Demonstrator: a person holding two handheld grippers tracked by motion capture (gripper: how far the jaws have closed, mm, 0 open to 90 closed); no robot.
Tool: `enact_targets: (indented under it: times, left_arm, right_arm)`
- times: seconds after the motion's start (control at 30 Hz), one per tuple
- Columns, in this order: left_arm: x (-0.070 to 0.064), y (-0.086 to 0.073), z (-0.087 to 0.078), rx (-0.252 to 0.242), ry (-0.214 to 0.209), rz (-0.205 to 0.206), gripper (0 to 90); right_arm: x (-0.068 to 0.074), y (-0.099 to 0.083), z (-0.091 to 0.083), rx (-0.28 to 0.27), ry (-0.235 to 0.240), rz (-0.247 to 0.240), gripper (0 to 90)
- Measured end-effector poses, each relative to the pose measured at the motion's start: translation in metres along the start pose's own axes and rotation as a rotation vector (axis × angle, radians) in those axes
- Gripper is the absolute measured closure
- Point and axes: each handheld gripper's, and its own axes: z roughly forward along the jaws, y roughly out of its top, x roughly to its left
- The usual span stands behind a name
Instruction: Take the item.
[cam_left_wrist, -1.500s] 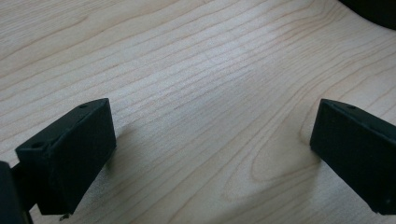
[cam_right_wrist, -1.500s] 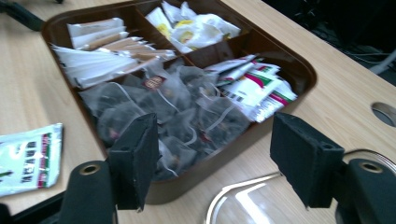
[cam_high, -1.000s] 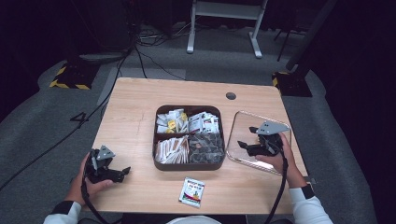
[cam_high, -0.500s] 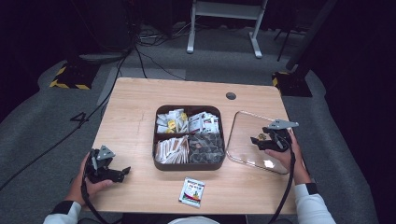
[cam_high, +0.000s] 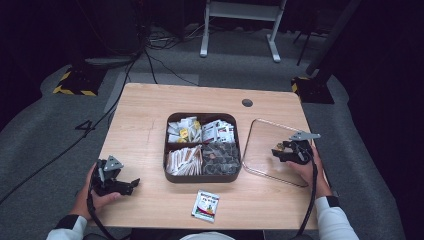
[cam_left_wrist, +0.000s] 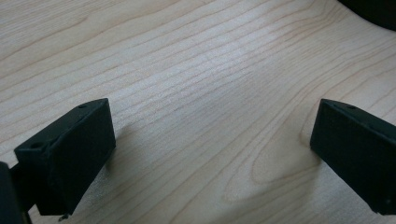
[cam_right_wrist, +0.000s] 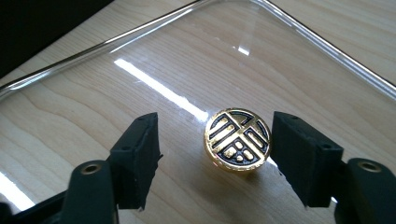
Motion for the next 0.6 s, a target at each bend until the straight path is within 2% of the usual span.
enact_targets:
  times: [0.13, 0.33, 0.6]
  left_arm:
    - [-0.0001, 0.0000, 0.0000, 0.000, 0.000, -0.001, 0.3]
    - [0.0003, 0.0006, 0.0002, 0.003, 0.000, 0.003, 0.2]
    - [0.0002, 0.0005, 0.0004, 0.000, 0.001, 0.002, 0.2]
  right_arm:
    - [-0.0026, -0.0029, 0.0043, 0.004, 0.004, 0.017, 41.6]
    - [-0.0050, -0.0049, 0.0054, 0.001, -0.017, 0.026, 51.6]
    - [-0.0082, -0.0055, 0.0096, -0.017, -0.017, 0.030, 57.8]
